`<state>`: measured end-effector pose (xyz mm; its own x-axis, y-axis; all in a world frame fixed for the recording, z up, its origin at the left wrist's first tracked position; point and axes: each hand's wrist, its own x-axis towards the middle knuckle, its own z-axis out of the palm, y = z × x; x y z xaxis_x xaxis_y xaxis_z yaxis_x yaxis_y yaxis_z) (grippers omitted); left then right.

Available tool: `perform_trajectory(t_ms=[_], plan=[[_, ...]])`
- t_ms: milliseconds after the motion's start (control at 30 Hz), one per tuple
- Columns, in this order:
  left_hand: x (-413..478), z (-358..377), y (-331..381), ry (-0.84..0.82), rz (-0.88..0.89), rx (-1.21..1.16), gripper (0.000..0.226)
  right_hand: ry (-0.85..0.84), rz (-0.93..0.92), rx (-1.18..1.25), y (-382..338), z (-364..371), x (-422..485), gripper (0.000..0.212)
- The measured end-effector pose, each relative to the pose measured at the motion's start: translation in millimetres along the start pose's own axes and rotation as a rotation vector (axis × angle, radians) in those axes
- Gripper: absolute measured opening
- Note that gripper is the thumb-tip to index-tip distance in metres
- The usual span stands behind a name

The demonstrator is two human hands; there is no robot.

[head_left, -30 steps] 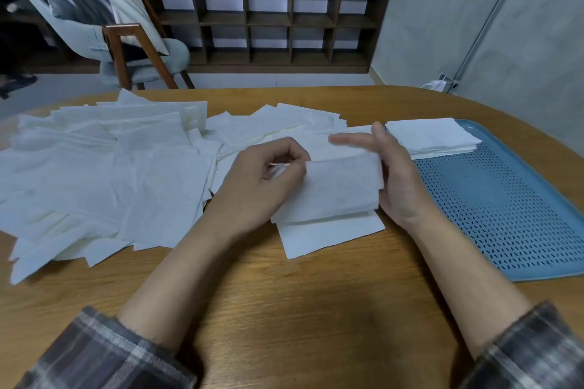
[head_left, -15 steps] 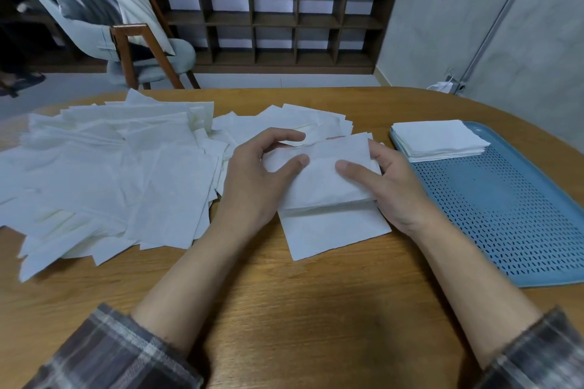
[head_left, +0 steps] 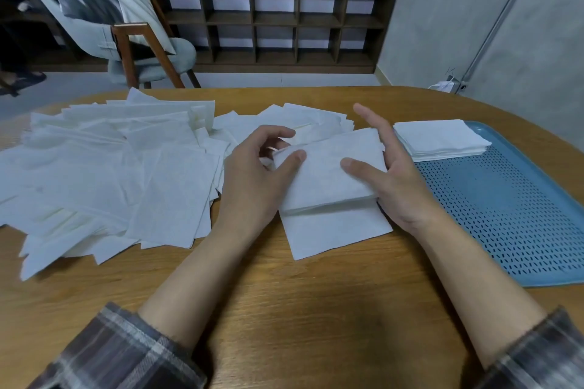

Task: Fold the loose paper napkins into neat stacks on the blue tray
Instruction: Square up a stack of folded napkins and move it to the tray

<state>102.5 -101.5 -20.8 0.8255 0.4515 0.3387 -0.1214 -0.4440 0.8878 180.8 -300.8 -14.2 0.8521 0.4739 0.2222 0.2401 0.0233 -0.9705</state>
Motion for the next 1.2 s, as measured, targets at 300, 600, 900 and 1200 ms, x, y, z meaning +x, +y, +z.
perform_trajectory(t_ms=[300, 600, 900, 1200], plan=[[-3, 0, 14, -0.320, -0.345, -0.469, 0.044, 0.020, 0.050, 0.223, -1, -3, 0, 0.076], [-4, 2, 1, -0.217, -0.021, -0.028, 0.061, -0.081, 0.007, -0.002, 4, -7, 1, 0.030], [-12, 11, -11, -0.384, 0.259, 0.511, 0.022, 0.220, -0.071, -0.245, 9, -11, 4, 0.036], [-13, 13, -9, -0.470, 0.126, 0.397, 0.013, 0.222, -0.066, -0.283, 9, -10, 4, 0.035]])
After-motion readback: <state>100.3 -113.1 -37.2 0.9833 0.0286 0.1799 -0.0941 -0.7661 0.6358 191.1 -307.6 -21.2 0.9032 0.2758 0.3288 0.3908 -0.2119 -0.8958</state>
